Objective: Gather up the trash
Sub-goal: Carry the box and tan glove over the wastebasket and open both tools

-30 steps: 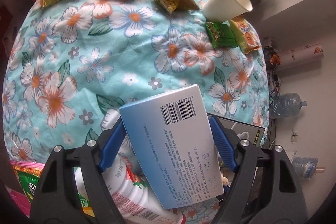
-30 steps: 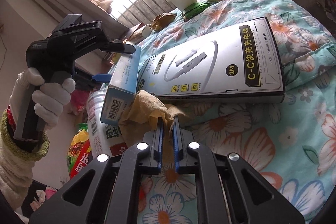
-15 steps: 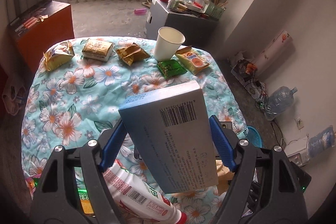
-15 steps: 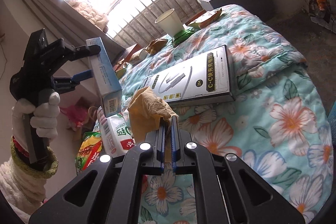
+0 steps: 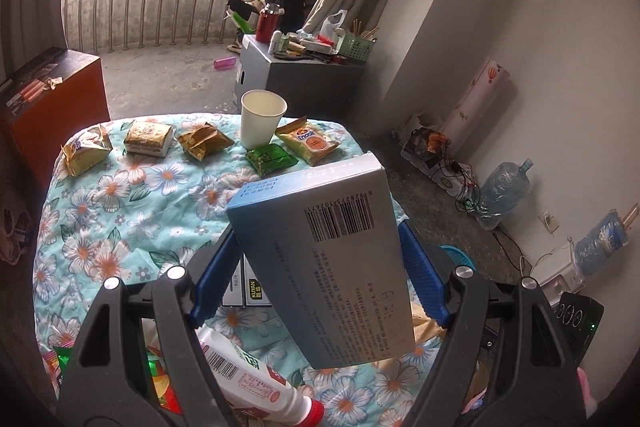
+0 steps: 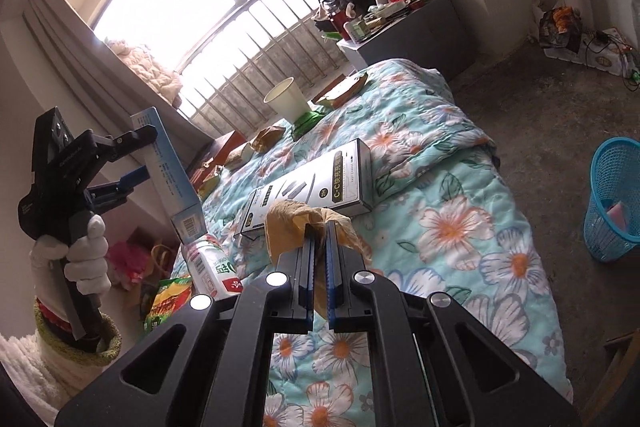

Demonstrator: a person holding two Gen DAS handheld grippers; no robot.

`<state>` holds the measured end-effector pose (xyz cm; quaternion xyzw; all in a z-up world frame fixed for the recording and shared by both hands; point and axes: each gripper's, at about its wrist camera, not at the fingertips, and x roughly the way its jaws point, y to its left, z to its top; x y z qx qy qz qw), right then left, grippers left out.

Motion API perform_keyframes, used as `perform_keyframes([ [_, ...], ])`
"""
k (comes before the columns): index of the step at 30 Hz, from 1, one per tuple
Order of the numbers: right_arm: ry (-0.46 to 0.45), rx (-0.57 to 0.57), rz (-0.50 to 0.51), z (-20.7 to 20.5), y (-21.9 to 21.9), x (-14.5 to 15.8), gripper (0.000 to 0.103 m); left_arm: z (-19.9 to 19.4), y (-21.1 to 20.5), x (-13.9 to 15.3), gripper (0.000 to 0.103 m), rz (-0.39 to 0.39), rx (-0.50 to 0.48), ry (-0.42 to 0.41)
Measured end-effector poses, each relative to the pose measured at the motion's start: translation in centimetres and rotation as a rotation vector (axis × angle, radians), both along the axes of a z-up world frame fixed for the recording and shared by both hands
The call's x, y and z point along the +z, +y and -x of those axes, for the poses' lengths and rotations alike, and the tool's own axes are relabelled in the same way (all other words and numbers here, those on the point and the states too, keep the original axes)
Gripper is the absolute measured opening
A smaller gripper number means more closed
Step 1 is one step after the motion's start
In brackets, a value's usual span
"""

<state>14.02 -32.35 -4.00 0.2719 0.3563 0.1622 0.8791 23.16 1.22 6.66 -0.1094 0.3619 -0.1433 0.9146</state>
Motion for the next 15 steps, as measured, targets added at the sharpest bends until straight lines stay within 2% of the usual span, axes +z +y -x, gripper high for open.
perform_keyframes([
  [15, -0.087, -0.078, -0.043, 2.1, -3.4, 1.9, 0.005, 1.1, -2.9, 2.4, 0.074, -0.02, -0.039, -0.069],
])
